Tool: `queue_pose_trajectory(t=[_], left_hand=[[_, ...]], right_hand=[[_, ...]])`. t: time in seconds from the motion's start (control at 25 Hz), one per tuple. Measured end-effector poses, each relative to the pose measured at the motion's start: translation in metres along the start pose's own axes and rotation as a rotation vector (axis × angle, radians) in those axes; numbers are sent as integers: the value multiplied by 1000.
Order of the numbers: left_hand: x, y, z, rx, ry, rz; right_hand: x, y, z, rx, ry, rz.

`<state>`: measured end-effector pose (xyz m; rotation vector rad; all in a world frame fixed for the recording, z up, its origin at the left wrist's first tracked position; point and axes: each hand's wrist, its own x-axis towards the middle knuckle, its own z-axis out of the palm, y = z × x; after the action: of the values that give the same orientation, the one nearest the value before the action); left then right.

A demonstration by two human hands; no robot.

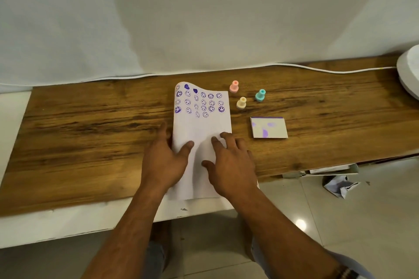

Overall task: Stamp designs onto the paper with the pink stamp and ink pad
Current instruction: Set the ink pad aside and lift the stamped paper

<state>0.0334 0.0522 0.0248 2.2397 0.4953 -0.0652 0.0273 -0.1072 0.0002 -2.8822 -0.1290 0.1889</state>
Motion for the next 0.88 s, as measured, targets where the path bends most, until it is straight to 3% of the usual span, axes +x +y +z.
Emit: queue_pose_trajectory(t=[0.12,0.2,0.28,0.44,0.64,0.88], left_hand=[[11,2,-8,-517,76,-252],[22,-10,-14,-749,33,-429],[23,-18,-19,-713,27,-456],[19,-23,-20,-340,149,-237],[28,-26,-27,-641,162,-235],[28,-25,-35,-789,142,-300]], right_hand=[[1,3,3,13,-1,-4],[3,5,3,20,-9,2],[3,6,3,35,-4,-2],[6,8,-1,112,5,7],[24,10,-14,554,133,175],[44,24,-26,1163,61,483]])
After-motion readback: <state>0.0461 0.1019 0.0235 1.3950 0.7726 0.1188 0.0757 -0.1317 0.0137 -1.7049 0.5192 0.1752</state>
